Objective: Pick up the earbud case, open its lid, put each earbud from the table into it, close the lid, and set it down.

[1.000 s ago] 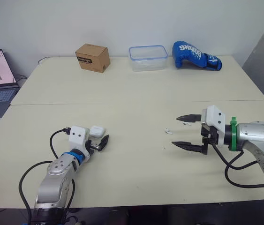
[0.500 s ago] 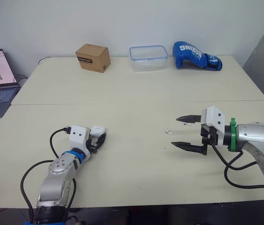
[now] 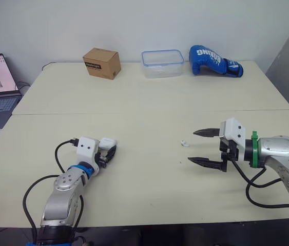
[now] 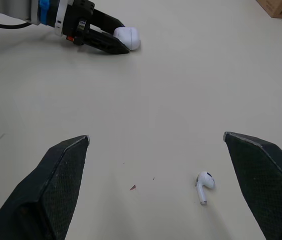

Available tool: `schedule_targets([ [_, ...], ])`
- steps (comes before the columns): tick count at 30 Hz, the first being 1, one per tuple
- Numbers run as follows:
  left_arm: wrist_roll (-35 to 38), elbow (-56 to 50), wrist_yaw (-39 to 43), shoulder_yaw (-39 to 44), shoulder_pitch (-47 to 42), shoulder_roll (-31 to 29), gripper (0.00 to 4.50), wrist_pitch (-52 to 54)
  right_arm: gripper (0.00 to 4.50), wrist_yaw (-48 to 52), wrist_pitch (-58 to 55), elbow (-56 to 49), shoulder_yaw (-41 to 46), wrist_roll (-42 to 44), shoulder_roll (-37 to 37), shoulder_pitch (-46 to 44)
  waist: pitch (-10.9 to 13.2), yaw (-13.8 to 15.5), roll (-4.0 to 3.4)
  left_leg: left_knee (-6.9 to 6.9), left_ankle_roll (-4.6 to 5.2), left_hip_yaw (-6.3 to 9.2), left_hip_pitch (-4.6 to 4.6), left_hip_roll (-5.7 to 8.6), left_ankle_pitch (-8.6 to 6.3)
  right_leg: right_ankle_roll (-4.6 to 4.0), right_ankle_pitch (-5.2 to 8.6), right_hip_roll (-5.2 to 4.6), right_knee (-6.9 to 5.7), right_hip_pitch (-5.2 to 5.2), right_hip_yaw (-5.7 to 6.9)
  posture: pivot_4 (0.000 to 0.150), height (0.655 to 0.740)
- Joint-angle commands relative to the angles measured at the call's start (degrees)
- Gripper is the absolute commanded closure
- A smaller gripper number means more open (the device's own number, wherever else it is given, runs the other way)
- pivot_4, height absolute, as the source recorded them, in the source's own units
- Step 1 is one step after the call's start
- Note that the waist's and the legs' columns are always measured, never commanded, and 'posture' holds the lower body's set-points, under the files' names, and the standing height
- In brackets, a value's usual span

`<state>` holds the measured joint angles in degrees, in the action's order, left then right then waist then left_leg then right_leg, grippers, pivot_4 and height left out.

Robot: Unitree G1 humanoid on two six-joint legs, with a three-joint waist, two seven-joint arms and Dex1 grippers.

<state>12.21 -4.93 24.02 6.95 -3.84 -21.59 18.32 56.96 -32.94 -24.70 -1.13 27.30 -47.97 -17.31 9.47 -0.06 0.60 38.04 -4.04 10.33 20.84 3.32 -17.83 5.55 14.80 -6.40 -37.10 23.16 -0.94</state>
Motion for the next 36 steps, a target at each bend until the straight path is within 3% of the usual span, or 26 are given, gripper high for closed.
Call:
schedule_targets([
  [1, 1.0, -3.5, 4.1, -0.6, -0.3, -1.9, 1.73, -2.9, 0.0, 0.3, -10.4, -1.9, 3.4, 7.9, -2.1, -3.4, 0.0, -0.1, 0.01, 0.0, 0.0, 0.0, 0.0, 0.0, 0.0, 0.0, 0.0, 0.0, 0.0, 0.0, 0.0, 0.15, 0.7307],
  [8, -1.7, -3.7, 17.7, -5.5, -9.1, -11.8, 1.73, -13.0, 0.0, -2.3, -32.9, 7.0, 5.7, 22.3, -0.6, -19.0, 0.0, -0.1, 0.01, -0.02, 0.01, 0.02, 0.03, -0.02, 0.0, -0.04, -0.02, 0.02, 0.01, 0.03, 0.02, 0.15, 0.7307],
  [15, -3.0, 1.1, 27.7, -12.8, -22.5, -12.1, 1.73, -22.1, 0.0, -7.6, -48.0, 16.3, 3.3, 26.7, 7.7, -29.9, 0.0, -0.4, 0.01, -0.04, 0.0, 0.01, 0.08, 0.0, 0.0, -0.03, -0.02, 0.01, 0.08, 0.08, 0.03, 0.15, 0.7307],
  [27, -1.3, 0.7, 36.8, -17.5, -30.8, -9.3, 1.73, -26.2, 0.0, -14.5, -59.5, 21.5, 8.7, 31.4, 16.7, -33.4, 0.0, -1.2, 0.01, 0.0, 0.0, 0.05, 0.11, 0.01, 0.01, -0.03, -0.02, 0.01, -0.02, 0.13, 0.04, 0.15, 0.7307],
  [36, -2.4, -0.8, 37.6, -18.5, -32.0, -8.0, 1.73, -27.0, 0.0, -26.5, -59.6, 30.6, 11.7, 43.7, 20.4, -35.7, 0.0, -1.8, 0.0, 0.0, 0.0, 0.08, 0.11, 0.03, 0.01, -0.02, -0.02, 0.01, -0.02, 0.14, 0.04, 0.15, 0.7307],
])
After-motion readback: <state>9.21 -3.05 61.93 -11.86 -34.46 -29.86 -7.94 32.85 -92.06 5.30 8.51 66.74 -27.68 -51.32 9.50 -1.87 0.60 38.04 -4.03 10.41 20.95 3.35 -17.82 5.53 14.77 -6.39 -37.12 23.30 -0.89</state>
